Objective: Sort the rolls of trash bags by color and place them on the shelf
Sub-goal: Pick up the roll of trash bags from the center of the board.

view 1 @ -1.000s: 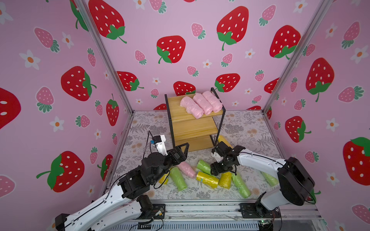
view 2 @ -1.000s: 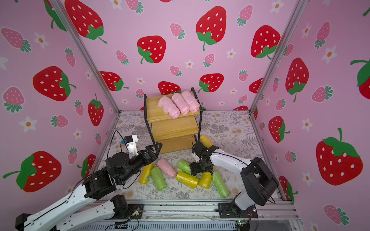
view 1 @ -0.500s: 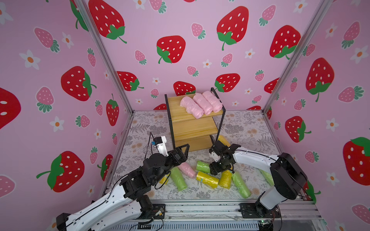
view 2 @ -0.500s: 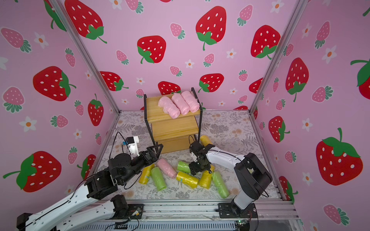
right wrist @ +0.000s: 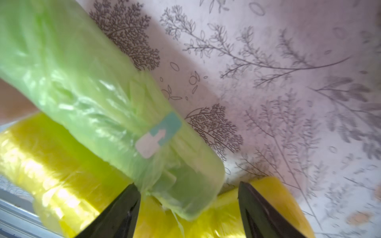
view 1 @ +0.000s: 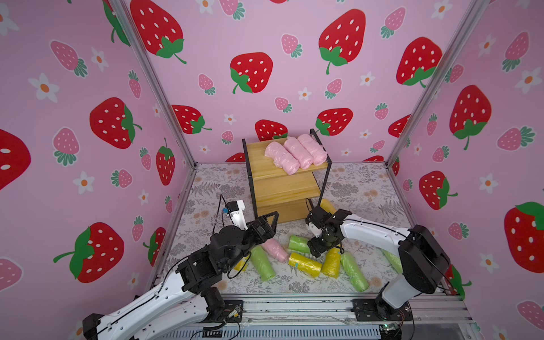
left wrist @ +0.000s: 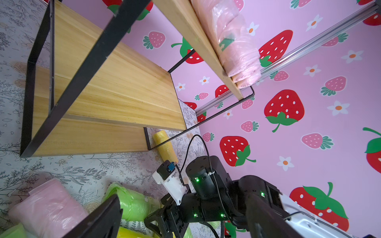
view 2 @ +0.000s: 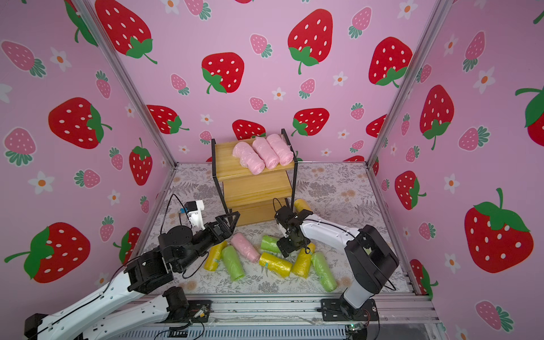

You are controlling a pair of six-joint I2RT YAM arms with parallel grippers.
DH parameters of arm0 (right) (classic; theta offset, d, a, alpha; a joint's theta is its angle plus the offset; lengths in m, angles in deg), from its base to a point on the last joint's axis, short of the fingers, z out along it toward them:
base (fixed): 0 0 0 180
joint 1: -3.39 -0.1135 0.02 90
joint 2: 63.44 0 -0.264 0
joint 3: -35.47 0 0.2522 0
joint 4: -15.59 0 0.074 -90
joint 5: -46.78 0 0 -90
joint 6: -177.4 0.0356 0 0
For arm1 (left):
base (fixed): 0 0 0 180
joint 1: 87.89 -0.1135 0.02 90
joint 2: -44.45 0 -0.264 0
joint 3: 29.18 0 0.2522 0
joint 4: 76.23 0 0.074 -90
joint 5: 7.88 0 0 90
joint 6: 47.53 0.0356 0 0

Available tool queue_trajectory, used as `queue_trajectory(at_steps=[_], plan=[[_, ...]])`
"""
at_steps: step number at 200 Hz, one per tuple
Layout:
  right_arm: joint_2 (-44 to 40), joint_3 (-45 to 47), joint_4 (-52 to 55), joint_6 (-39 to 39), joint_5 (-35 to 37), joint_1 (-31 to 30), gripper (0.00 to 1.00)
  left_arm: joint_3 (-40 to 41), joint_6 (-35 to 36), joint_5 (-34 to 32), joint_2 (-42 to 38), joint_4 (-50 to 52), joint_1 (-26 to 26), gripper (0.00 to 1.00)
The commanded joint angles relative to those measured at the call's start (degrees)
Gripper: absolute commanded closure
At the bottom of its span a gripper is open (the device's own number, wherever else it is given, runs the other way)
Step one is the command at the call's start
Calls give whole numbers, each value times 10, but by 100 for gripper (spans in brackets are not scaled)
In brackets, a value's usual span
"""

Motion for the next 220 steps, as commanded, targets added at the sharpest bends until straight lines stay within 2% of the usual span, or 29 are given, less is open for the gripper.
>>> queue_trajectory(at_steps=[1, 39, 58, 101, 144, 181, 205, 213, 220], plan=[[-12, -15, 28, -41, 43, -3, 20, 5, 6, 4, 0, -21, 0, 2], [0, -17, 4, -94, 21, -3, 21, 5, 7, 6, 2, -21, 0, 2], [1, -19, -16, -109, -9, -2, 21, 6, 8, 4, 0, -21, 0, 2], [31, -41, -34, -130, -26, -2, 21, 11, 9, 0, -3, -22, 0, 1], [78, -60, -40, -134, -44, -2, 23, 9, 11, 1, -3, -18, 0, 1], [90, -32, -56, -93, -55, -2, 28, 8, 14, -2, -1, -11, 0, 0], [79, -19, -70, -60, -53, -2, 38, 10, 14, 2, 5, -12, 0, 0], [73, -15, -74, -52, -49, -3, 47, 10, 14, 5, 8, -13, 0, 0], [66, -16, -71, -44, -43, -2, 61, 7, 16, 8, 10, -11, 0, 0]])
